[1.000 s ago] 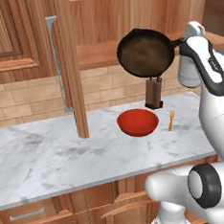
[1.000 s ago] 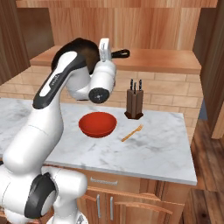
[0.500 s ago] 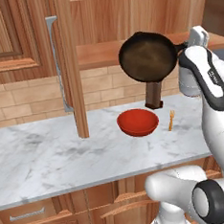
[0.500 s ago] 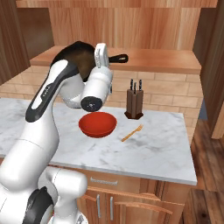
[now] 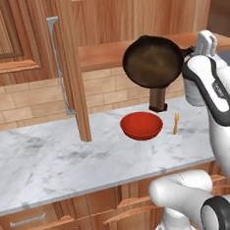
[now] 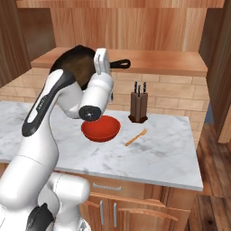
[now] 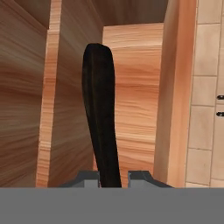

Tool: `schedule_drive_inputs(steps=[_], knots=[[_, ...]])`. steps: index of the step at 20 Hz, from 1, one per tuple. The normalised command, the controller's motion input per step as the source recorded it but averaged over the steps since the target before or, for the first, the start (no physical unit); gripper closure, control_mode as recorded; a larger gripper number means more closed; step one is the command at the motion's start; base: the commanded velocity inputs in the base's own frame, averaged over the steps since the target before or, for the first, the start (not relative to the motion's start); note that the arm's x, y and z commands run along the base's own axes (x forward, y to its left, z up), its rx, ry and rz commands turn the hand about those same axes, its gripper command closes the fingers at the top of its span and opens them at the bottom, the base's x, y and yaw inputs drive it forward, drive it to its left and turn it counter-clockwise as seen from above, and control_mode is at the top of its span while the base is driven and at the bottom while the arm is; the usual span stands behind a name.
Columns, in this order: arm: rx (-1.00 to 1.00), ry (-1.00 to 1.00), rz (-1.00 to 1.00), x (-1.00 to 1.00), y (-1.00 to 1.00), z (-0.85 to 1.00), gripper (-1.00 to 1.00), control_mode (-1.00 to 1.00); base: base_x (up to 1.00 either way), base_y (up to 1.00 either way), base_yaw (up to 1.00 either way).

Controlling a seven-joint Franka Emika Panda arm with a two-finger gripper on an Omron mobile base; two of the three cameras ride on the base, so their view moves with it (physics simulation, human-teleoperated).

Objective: Pick the pan from the cabinet and place it on the stove. Then turn on the stove burner for the pan.

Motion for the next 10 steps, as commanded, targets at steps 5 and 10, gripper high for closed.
schedule_drive_inputs(steps=[5, 10], knots=[[0.00, 0.03, -0.01, -0.39, 0.00, -0.02, 1.00, -1.00, 0.00, 0.00, 0.00], [0.00, 0.05, -0.01, -0.42, 0.00, -0.16, 1.00, -1.00, 0.00, 0.00, 0.00]])
